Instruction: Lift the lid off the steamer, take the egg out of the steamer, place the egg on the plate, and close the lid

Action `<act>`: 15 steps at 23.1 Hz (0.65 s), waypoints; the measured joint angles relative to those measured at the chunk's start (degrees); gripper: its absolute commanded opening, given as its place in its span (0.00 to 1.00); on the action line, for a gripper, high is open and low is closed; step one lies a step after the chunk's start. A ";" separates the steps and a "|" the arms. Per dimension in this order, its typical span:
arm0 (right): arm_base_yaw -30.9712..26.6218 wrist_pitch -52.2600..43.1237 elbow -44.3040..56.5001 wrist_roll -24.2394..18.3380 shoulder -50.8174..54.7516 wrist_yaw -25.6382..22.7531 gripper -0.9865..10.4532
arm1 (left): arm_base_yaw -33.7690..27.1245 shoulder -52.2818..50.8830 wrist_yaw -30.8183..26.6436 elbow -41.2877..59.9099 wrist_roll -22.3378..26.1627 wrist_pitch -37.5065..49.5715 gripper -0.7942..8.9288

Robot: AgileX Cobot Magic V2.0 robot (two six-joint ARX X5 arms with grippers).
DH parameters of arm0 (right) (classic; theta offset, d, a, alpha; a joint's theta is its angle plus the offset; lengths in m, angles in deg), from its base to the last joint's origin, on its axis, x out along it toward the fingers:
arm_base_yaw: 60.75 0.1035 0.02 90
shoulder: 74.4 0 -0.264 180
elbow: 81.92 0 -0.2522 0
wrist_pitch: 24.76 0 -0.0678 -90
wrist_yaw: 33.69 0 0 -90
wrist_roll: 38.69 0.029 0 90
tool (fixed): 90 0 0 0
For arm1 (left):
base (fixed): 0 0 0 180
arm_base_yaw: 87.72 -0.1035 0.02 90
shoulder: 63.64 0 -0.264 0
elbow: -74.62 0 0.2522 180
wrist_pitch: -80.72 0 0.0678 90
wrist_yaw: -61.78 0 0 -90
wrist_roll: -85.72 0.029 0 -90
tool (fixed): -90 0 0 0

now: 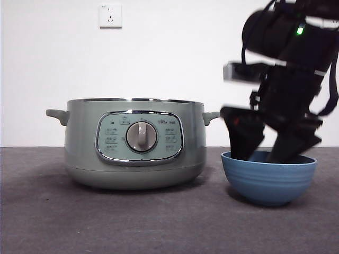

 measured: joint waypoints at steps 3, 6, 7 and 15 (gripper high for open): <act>0.00 0.57 0.00 0.00 9.22 -0.15 0.39 | 0.09 3.78 0.61 0.02 0.00 3.19 0.07; 0.00 0.98 -0.02 0.02 21.18 -0.15 0.39 | 0.09 9.51 0.48 0.02 0.00 4.59 0.07; 0.00 0.98 -0.07 0.02 24.94 -0.15 0.39 | 0.09 11.65 0.50 0.02 0.00 5.57 0.07; 0.00 5.66 -2.03 0.66 49.07 -0.20 0.39 | 2.19 26.38 0.70 0.02 0.04 18.18 0.07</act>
